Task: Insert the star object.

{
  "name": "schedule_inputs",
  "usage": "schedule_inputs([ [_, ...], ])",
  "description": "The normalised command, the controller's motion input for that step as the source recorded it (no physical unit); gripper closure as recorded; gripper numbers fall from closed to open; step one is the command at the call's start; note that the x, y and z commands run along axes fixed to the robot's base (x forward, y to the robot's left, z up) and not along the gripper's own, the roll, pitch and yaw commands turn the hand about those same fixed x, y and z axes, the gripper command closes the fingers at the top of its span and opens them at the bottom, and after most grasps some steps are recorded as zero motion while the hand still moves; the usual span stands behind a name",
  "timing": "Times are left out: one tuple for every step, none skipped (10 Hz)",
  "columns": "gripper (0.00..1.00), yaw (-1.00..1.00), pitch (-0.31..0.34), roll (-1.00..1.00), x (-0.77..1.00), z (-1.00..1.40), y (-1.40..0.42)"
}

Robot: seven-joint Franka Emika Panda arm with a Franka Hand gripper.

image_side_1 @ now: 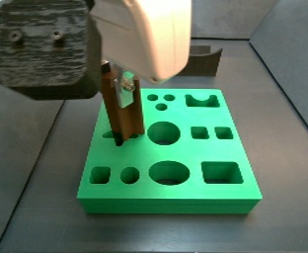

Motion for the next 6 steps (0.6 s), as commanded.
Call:
schedule_inputs([
  [1.00,0.01,-0.027,0.06,-0.39,-0.10,0.00],
  [1.00,-0.03,-0.004,-0.01,-0.05,-0.15,-0.07],
  [1.00,-0.19,0.000,-0.03,0.00,-0.07,-0.03],
  [1.00,-0.20,0.000,-0.06,0.02,0.00,-0.03],
  [1.00,-0.20,0.000,-0.03,0.02,0.01,0.00],
  [1.00,-0.18,0.000,-0.01,0.00,0.04,0.00],
])
